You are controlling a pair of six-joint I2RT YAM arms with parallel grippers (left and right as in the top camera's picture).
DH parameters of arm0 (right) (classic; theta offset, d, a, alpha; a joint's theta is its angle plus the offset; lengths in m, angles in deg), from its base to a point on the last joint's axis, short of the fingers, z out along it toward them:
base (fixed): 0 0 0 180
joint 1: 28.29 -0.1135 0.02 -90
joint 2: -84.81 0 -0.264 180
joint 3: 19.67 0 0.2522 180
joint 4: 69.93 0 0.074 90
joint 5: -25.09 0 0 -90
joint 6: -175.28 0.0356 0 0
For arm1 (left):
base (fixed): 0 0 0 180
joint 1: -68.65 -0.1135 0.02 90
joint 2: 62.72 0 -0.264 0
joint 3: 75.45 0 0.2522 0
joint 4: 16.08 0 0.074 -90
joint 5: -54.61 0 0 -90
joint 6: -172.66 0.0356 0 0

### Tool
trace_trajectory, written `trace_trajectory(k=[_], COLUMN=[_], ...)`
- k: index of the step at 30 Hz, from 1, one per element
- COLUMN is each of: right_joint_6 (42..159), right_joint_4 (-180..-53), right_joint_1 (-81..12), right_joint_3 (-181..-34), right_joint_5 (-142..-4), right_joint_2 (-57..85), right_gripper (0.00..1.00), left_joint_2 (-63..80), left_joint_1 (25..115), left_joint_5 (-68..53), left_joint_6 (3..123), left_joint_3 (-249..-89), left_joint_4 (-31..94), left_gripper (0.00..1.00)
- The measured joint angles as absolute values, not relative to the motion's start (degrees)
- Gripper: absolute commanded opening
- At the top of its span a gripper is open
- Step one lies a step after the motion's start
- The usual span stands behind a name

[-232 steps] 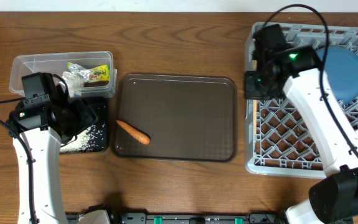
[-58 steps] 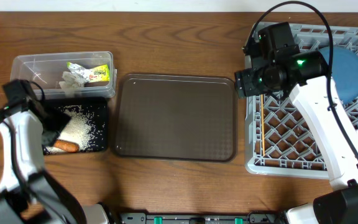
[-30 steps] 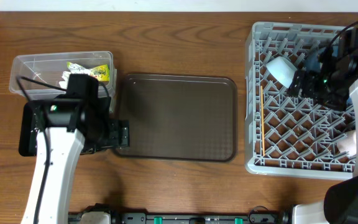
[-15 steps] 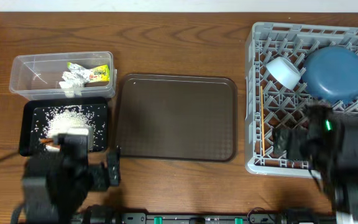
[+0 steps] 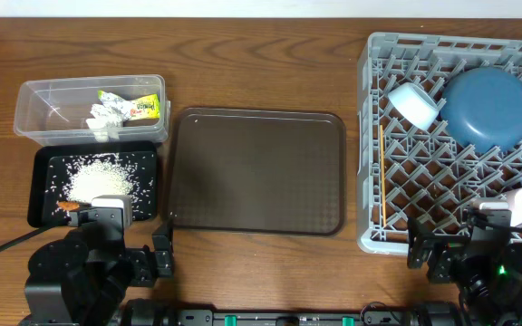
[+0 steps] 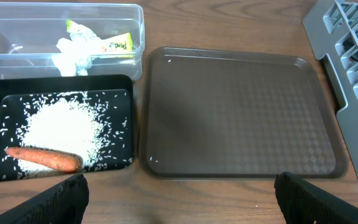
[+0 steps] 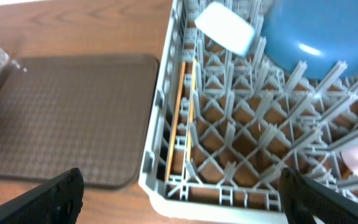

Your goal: Sort waste into correct bins and load items into the dishwasher rack

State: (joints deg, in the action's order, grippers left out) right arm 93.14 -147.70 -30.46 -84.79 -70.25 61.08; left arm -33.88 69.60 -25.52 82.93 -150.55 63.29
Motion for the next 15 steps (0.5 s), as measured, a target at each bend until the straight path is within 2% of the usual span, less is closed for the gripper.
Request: trace_trajectory(k=[15], right_joint_6=[93.14], right_joint_4=[-153.14], right_joint_1=[-30.46], right_joint_3=[-84.70], right_joint_5=[-70.25], right_joint_2=[61.08], right_gripper=[0.99], left_joint_2=[-33.88], left_joint_1=[69.60], left_joint_5=[-25.52], left_joint_6=[82.93], left_joint_3=[-150.55], left_joint_4=[63.29], left_gripper=[0.98])
